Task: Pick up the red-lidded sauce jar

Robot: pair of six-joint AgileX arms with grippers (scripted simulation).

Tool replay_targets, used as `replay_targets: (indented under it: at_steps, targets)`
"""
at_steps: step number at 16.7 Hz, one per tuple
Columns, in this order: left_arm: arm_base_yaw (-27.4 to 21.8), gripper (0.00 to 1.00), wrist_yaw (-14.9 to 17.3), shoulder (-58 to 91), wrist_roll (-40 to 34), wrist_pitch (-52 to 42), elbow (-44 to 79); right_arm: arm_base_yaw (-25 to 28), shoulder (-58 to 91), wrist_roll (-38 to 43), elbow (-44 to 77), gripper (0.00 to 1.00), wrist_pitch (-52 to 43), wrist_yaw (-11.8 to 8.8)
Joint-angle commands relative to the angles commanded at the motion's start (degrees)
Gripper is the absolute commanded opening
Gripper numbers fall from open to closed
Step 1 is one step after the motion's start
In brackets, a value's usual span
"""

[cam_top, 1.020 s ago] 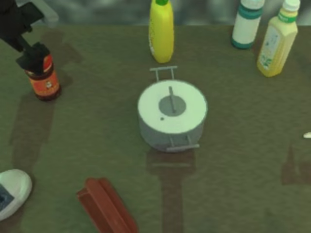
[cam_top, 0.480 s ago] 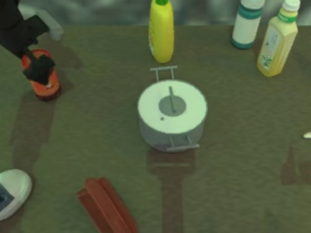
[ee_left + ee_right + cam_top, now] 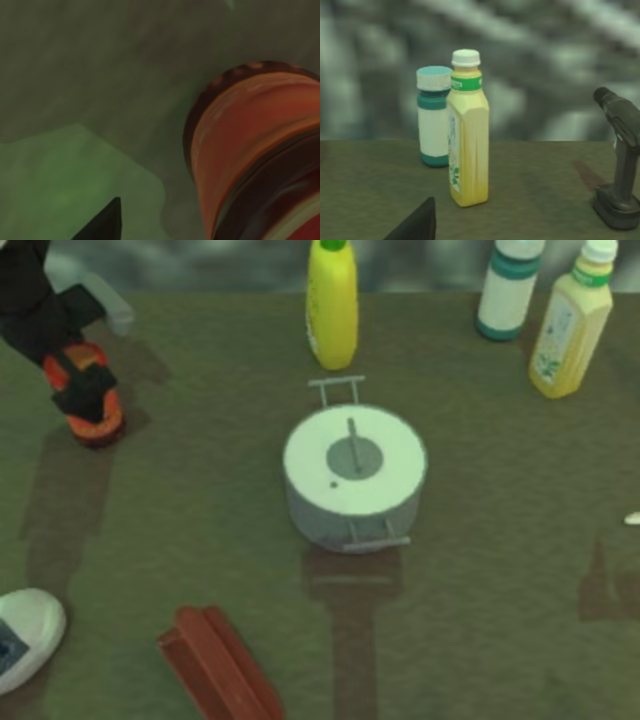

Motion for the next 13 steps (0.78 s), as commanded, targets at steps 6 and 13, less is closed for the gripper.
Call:
replay_targets:
  at_steps: [6,13]
  targets:
    - [0.00,0.40,0.00,0.00,0.00,0.00,0.00,0.00,0.00,0.00,0.00,1.00,0.00,0.00]
    - [0.00,0.00,0.00,0.00,0.00,0.00,0.00,0.00,0.00,0.00,0.00,1.00,0.00,0.00]
